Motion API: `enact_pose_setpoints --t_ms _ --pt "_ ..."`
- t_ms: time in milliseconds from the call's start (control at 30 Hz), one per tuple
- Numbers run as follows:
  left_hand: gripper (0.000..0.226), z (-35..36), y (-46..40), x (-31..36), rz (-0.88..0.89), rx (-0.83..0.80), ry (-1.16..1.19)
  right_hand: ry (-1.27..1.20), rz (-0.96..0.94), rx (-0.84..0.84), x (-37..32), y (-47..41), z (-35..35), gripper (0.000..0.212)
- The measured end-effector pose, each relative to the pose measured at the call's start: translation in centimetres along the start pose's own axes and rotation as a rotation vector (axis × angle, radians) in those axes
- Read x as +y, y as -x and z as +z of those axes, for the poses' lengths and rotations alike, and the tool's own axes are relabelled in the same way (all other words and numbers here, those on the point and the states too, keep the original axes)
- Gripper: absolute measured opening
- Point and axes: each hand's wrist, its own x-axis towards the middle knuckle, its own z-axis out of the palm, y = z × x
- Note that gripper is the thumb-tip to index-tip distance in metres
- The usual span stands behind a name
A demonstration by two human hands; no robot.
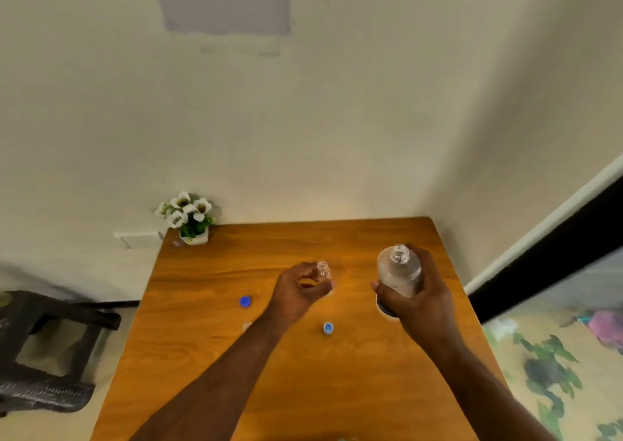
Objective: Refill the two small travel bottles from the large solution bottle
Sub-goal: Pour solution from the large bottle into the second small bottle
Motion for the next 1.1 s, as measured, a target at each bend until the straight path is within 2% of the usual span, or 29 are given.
enact_pose_setpoints --t_ms 167,300,467,667,867,1100 --pt "0.032 -2.8 -1.0 11.0 0.183 0.073 0.124 -0.011 -0.210 -0.059 -5.2 -4.9 -0.7 0.068" --pt "0.030 -4.9 -0.7 18.2 0.292 0.114 0.174 0.090 -0.400 -0.074 -10.2 -8.5 -1.7 0.069" --pt "0.026 -7.0 0.8 24.7 0.391 0.097 0.210 0.212 -0.515 -0.111 -16.2 -11.0 -3.5 0.069" --pt "0.025 -8.0 2.5 27.9 0.478 0.115 0.065 0.396 -0.684 -0.107 -20.4 -12.0 -4.8 0.072" --pt "0.024 -8.3 2.9 28.6 0.492 0.140 0.010 0.487 -0.737 -0.117 -21.7 -12.2 -5.2 0.074" --pt "0.021 -8.2 3.3 28.2 0.485 0.119 0.096 0.629 -0.743 -0.118 -23.0 -11.8 -5.7 0.075"
